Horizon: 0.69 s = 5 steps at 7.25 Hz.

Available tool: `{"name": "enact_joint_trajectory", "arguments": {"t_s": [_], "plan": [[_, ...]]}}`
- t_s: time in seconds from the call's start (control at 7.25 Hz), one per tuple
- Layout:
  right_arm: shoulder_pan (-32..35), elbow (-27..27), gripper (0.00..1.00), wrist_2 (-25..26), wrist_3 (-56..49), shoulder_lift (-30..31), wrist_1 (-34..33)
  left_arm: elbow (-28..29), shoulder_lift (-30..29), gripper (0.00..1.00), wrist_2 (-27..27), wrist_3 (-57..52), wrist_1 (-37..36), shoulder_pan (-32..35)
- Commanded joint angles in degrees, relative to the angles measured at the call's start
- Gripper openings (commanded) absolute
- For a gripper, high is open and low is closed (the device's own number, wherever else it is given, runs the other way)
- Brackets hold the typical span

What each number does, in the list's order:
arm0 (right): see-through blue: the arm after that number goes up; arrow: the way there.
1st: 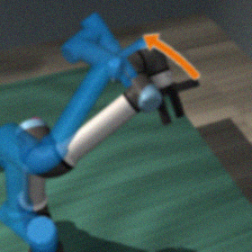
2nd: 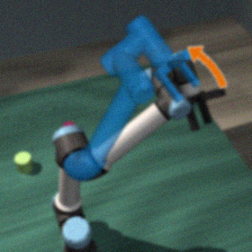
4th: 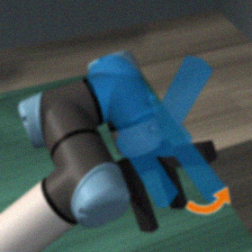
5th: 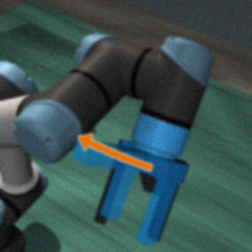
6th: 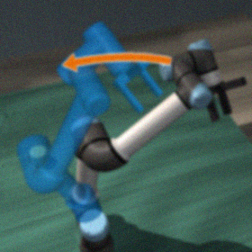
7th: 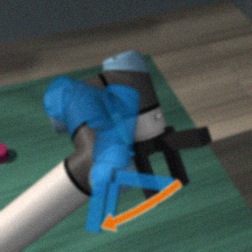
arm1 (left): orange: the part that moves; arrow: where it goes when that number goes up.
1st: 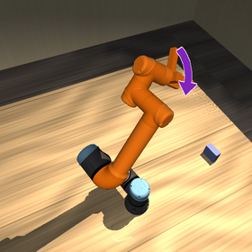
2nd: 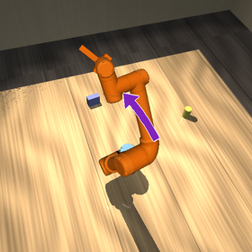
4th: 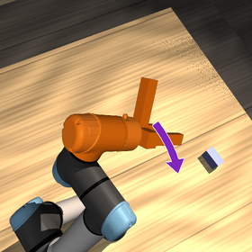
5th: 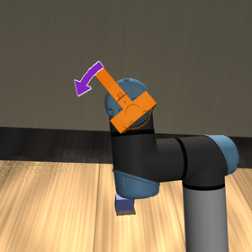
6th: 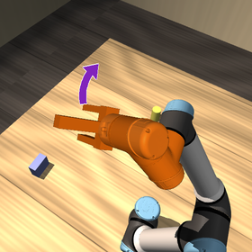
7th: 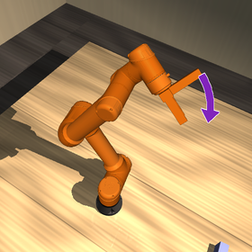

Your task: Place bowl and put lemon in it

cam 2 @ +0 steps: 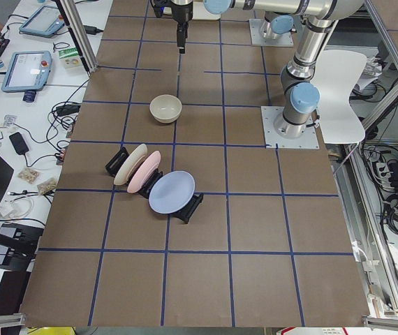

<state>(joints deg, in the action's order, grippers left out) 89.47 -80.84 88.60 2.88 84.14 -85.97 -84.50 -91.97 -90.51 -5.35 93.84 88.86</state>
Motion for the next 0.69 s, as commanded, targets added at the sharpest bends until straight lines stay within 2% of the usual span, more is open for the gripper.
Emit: {"name": "enact_joint_trajectory", "arguments": {"t_s": [0.0,0.14,0.28,0.41,0.55], "plan": [[-0.09,0.16,1.00,0.35,-0.16,-0.11,-1.12,-0.22,-0.57,1.00,0.33,-0.45,-0.14,-0.09],[-0.96,0.86,1.00,1.05,-1.64,-0.72,-2.52,-0.31,-1.27,1.00,0.68,-0.80,-1.10,-0.35],[-3.84,1.82,1.00,3.84,-4.52,-1.42,-2.27,-0.31,-2.85,1.00,0.94,-0.80,-1.29,-0.79],[-8.65,2.61,1.00,3.86,-8.82,-2.74,-2.10,-0.57,-5.39,1.00,1.21,-0.71,-1.37,-2.70],[-13.83,2.80,1.00,4.39,-16.86,-4.75,-2.97,-0.92,-9.15,1.00,3.21,-1.41,-4.94,-4.46]]}}
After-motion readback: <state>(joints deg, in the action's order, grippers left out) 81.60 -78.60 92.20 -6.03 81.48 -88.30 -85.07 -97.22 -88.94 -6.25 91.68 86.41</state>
